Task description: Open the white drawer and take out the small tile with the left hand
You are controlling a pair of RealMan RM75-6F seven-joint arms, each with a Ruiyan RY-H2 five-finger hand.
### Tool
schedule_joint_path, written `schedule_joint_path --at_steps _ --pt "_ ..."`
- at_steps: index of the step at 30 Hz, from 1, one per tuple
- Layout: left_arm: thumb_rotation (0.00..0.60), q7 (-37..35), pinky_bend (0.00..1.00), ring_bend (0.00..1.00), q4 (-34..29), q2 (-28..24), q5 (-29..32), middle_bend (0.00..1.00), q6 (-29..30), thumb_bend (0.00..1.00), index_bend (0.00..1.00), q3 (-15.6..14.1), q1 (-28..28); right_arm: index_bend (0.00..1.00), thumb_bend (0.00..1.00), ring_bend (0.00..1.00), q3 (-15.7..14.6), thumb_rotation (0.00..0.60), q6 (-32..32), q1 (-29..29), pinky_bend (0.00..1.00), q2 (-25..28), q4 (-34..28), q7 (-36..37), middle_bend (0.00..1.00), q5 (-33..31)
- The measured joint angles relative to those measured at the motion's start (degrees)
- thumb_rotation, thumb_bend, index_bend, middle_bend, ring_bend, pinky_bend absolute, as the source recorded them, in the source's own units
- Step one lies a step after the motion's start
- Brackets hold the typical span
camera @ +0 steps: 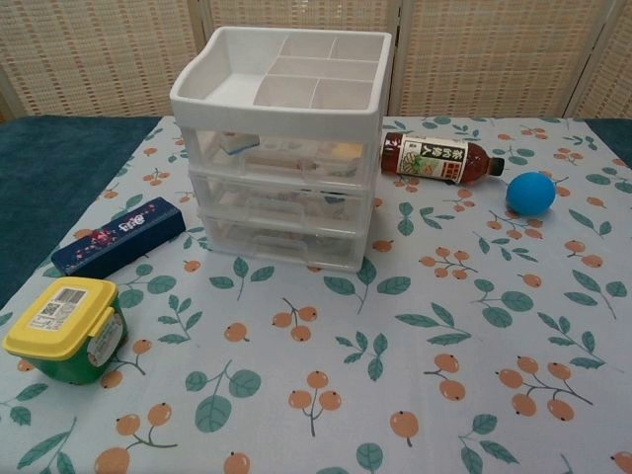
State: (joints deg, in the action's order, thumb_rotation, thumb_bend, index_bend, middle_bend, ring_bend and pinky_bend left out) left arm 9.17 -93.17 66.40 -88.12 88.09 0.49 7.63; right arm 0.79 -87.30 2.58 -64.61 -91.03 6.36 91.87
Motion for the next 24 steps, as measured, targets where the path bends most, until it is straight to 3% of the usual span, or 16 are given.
schedule_joint_path --at_steps 18,22,24 --pt "0.6 -6.7 0.52 0.51 -4.1 -1.6 1.3 0.54 -4.5 0.29 0.27 0.7 1.2 0.0 0.2 0.0 0.8 0.6 -3.2 -1.0 0.0 0.5 -0.2 0.3 0.04 0.1" --pt "0.6 -10.4 0.58 0.55 -5.8 -1.2 0.6 0.58 -6.5 0.29 0.3 1.3 2.8 0.0 0.2 0.0 1.2 0.6 -3.3 -0.9 0.0 1.0 -0.6 -0.1 0.04 0.1" --pt "0.6 -10.8 0.68 0.58 -7.0 -1.0 0.2 0.61 -7.6 0.29 0.31 1.5 3.8 0.0 0.2 0.0 1.4 0.6 -3.4 -0.8 0.0 1.2 -0.8 -0.2 0.04 0.2"
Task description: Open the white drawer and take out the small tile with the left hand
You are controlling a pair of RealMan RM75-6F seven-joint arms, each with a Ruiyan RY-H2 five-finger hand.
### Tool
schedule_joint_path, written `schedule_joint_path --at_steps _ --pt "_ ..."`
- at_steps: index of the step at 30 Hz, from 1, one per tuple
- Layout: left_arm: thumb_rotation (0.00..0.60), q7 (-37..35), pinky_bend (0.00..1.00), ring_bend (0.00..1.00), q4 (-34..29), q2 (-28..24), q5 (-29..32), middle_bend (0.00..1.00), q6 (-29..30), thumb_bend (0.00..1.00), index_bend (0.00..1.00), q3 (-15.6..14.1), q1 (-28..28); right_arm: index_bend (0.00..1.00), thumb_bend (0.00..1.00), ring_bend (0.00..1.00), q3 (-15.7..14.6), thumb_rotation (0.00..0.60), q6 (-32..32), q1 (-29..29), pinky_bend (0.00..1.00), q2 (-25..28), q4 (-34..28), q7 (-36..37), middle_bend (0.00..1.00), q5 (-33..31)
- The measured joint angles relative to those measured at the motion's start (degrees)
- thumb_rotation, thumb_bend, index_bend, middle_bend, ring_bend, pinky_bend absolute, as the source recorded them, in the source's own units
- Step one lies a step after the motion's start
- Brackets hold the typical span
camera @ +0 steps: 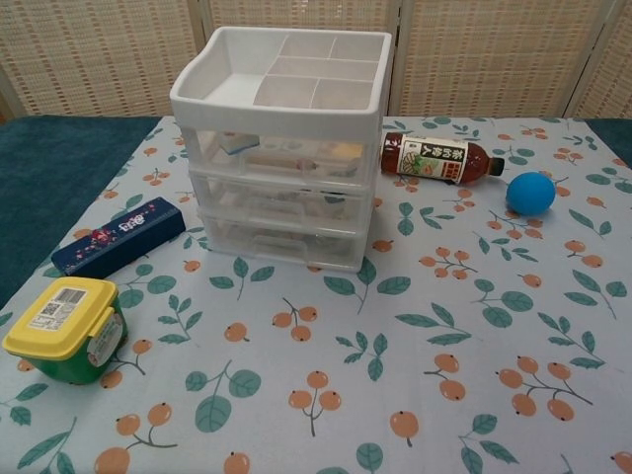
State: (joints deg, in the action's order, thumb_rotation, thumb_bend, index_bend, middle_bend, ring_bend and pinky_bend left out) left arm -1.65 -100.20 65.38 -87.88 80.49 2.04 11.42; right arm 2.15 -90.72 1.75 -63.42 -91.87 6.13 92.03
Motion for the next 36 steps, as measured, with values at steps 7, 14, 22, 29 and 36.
schedule_joint_path --at_steps 7,14,22,29,36 --pt "0.6 -4.3 0.98 0.71 -3.6 1.8 -0.5 0.69 -4.8 0.29 0.33 1.2 3.9 0.0 0.2 0.0 0.1 0.6 0.3 0.1 0.0 0.3 -0.3 -0.1 0.04 -0.3" --pt "0.6 -14.0 1.0 0.91 -6.2 4.4 1.4 0.87 -11.4 0.29 0.33 2.1 7.8 0.0 0.2 0.0 0.1 0.6 0.9 0.2 0.0 0.2 -0.3 -0.1 0.04 -0.7" --pt "0.6 -24.5 1.0 0.99 -7.0 11.7 4.0 0.93 -18.7 0.29 0.2 3.0 12.6 0.0 0.2 0.0 0.2 0.6 1.6 0.7 0.0 0.3 -0.9 -0.8 0.04 -0.7" --pt "0.6 -29.0 1.0 1.0 -6.2 18.3 9.3 0.95 -22.7 0.29 0.18 4.7 15.4 0.0 0.2 0.0 0.3 0.6 1.4 0.5 0.0 0.6 -1.3 -1.2 0.04 -1.1" --pt "0.6 -32.2 1.0 1.0 -4.7 24.7 15.2 0.97 -23.3 0.29 0.18 7.5 16.4 0.0 0.2 0.0 0.4 0.6 1.4 0.5 0.0 0.9 -1.6 -1.4 0.04 -1.2"
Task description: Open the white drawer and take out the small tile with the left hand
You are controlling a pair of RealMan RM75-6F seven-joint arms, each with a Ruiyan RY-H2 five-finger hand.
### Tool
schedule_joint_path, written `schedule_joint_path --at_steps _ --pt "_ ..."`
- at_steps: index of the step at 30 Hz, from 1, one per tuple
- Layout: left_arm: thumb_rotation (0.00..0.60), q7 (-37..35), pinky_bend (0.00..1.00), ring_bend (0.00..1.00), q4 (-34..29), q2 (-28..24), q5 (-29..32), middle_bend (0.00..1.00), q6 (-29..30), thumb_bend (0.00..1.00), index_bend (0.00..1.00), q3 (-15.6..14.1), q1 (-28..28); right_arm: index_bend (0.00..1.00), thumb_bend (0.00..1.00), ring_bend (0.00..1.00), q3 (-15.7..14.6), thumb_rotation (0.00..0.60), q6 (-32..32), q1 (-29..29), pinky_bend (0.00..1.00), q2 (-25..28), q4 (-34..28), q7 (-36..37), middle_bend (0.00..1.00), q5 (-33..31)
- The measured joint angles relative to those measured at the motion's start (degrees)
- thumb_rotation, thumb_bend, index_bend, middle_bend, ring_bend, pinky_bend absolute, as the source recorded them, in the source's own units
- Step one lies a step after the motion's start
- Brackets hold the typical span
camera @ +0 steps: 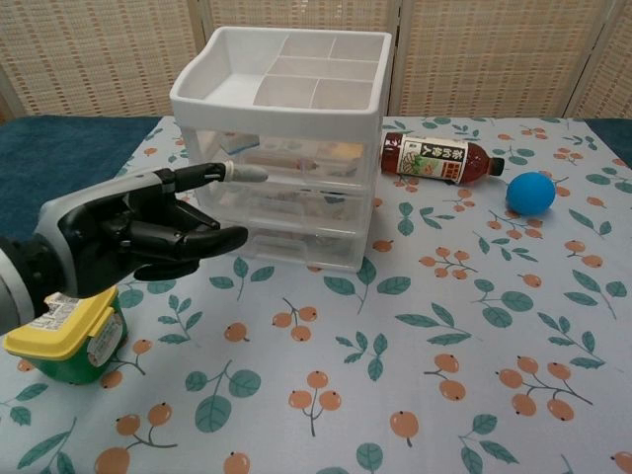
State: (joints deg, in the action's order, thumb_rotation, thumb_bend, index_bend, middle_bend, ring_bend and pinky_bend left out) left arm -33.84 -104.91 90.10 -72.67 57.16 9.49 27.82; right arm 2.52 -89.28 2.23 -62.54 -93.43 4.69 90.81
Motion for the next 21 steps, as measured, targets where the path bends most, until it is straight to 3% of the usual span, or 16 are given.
schedule_joint_path --at_steps 21 --pt "0.6 -7.7 1.0 1.0 5.2 11.3 14.0 0.98 -5.1 0.29 0.19 7.8 2.0 0.0 0.2 0.0 -0.1 0.6 0.5 -0.1 0.0 0.1 -0.1 0.0 0.04 -0.5"
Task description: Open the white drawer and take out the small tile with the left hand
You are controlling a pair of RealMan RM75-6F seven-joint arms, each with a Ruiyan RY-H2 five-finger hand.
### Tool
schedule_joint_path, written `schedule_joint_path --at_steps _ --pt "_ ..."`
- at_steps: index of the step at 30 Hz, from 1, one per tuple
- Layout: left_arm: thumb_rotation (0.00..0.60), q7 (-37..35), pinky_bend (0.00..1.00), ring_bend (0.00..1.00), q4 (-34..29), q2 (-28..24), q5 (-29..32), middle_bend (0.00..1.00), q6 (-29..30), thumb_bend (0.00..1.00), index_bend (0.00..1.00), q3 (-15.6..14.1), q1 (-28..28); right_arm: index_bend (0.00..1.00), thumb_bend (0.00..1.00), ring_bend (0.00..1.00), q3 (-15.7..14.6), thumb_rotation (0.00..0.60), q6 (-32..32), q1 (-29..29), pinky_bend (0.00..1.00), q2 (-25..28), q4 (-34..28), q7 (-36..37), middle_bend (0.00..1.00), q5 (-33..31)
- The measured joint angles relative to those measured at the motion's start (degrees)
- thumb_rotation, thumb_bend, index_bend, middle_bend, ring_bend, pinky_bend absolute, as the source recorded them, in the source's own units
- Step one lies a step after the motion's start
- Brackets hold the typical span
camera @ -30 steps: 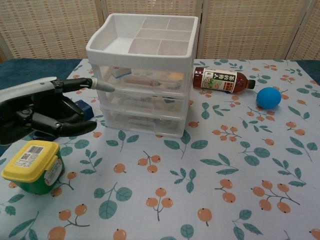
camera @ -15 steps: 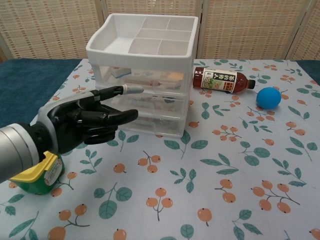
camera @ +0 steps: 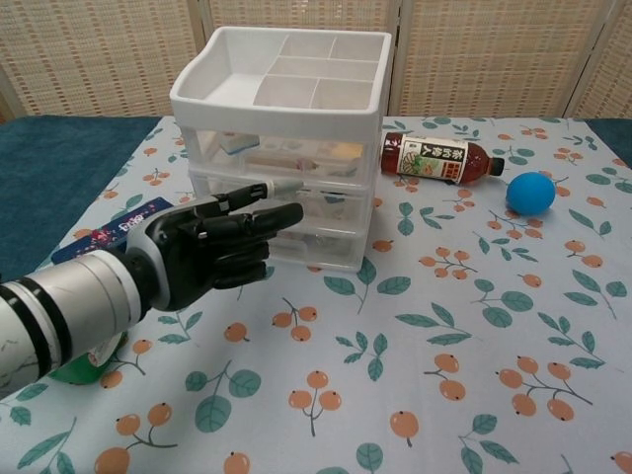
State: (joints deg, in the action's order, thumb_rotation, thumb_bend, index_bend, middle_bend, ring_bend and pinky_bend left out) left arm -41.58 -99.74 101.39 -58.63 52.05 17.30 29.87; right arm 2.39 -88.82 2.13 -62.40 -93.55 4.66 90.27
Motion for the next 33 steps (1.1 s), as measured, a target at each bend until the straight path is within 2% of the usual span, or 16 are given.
schedule_joint_path --at_steps 10,33 --pt "0.6 -0.8 1.0 1.0 1.7 1.0 3.0 0.98 -1.2 0.29 0.19 3.9 0.1 0.0 0.2 0.0 0.0 0.6 -0.1 -0.2 0.0 0.2 -0.1 -0.1 0.04 -0.1" --pt "0.6 -3.0 1.0 1.0 2.5 2.3 5.4 0.98 -4.4 0.29 0.22 7.4 0.1 0.0 0.2 0.0 0.0 0.6 0.4 -0.4 0.0 0.2 0.0 0.0 0.04 -1.0"
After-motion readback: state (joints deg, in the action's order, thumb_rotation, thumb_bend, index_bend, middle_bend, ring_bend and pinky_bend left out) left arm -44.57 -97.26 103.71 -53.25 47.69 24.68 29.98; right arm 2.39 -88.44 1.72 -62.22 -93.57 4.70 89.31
